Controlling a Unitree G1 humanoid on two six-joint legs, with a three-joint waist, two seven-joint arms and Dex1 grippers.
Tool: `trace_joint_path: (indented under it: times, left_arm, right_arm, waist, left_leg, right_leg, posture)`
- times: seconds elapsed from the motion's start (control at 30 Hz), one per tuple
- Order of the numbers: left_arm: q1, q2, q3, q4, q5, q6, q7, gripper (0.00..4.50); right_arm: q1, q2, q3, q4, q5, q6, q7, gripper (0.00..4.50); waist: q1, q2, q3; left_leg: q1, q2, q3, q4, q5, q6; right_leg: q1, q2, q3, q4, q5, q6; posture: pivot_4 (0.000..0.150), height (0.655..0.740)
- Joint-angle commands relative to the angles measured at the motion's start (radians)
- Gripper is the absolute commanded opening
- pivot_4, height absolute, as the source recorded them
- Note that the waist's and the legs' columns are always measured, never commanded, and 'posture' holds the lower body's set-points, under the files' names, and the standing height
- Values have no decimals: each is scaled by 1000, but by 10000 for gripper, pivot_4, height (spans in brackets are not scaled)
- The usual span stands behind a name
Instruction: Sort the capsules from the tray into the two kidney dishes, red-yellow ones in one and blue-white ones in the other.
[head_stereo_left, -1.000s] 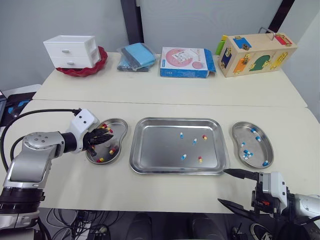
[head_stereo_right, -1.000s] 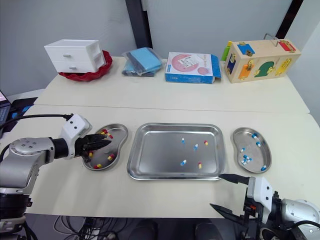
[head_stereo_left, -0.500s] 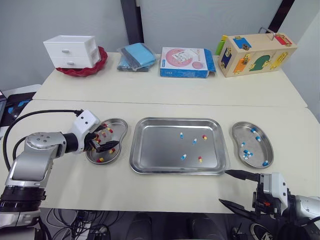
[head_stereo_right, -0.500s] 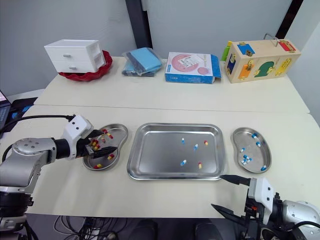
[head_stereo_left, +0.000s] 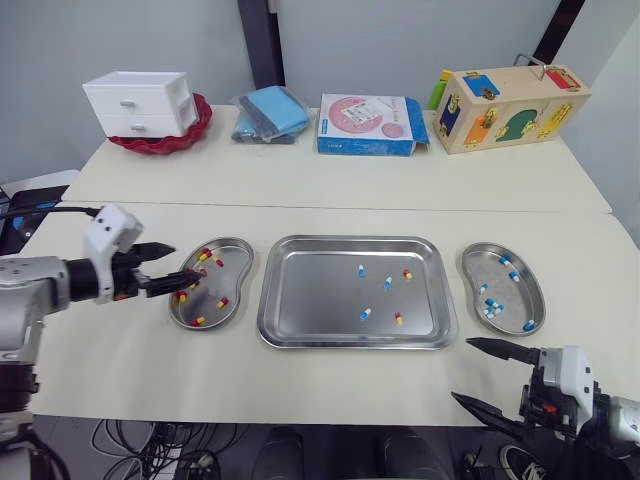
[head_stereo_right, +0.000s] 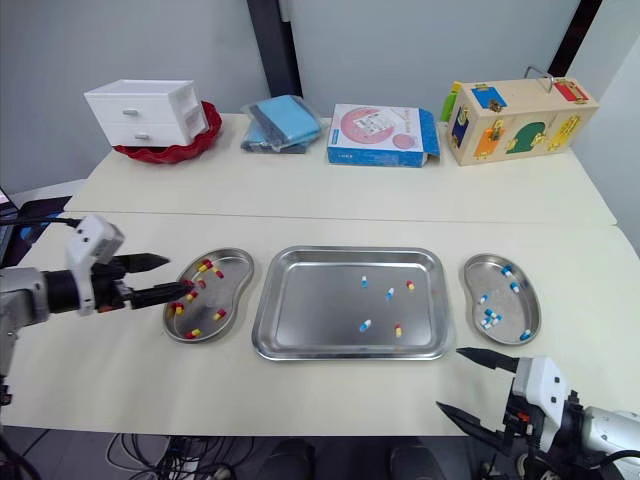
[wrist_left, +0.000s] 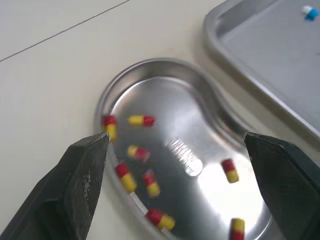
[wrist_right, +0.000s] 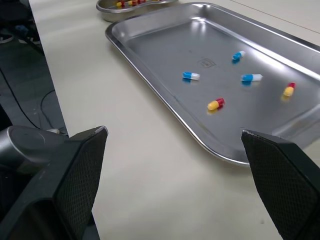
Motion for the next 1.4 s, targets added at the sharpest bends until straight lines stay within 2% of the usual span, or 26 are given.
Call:
trace_joint_path:
  times: [0.03,0.37,0.57,0.97,1.2,1.4]
  left_arm:
    - [-7,46,26,94,30,-80,-19,44707]
    - [-111,118,2,457,144,-292,0,44707]
    - [-149,114,-15,536,173,-343,-7,44707]
    - [-117,104,-4,510,165,-357,-19,44707]
    - [-139,91,-11,423,141,-323,-61,44707]
    - [-46,68,-5,124,36,-207,-160,44707]
  right_arm:
    - [17,-5,-45,-7,20,-13,12,45000]
    - [59,17,-51,68,-18,-69,46,45000]
    - [53,29,-32,76,-30,-90,41,45000]
    - [45,21,-38,84,-20,-95,65,45000]
    - [44,36,-22,44,-8,-71,40,45000]
    - [30,21,-39,-9,13,-28,12,45000]
  waist:
    - [0,0,0]
    - [-1,0,0]
    - [-2,0,0]
    - [-2,0,0]
    - [-1,0,0]
    - [-1,0,0]
  left_leg:
    - [0,0,0,0,0,0]
    - [0,0,0,0,0,0]
    - [0,0,0,-1,0,0]
    - [0,0,0,-1,0,0]
    - [0,0,0,0,0,0]
    - [0,1,0,0,0,0]
  right_leg:
    - [0,0,0,0,0,0]
    - [0,0,-1,0,0,0]
    - [-1,0,-1,1,0,0]
    - [-1,0,-1,1,0,0]
    - [-1,0,-1,1,0,0]
    - [-1,0,-1,1,0,0]
  posture:
    - [1500,7400]
    - [1500,7400]
    - [1500,7400]
    - [1500,7400]
    - [1500,7400]
    - [1500,7400]
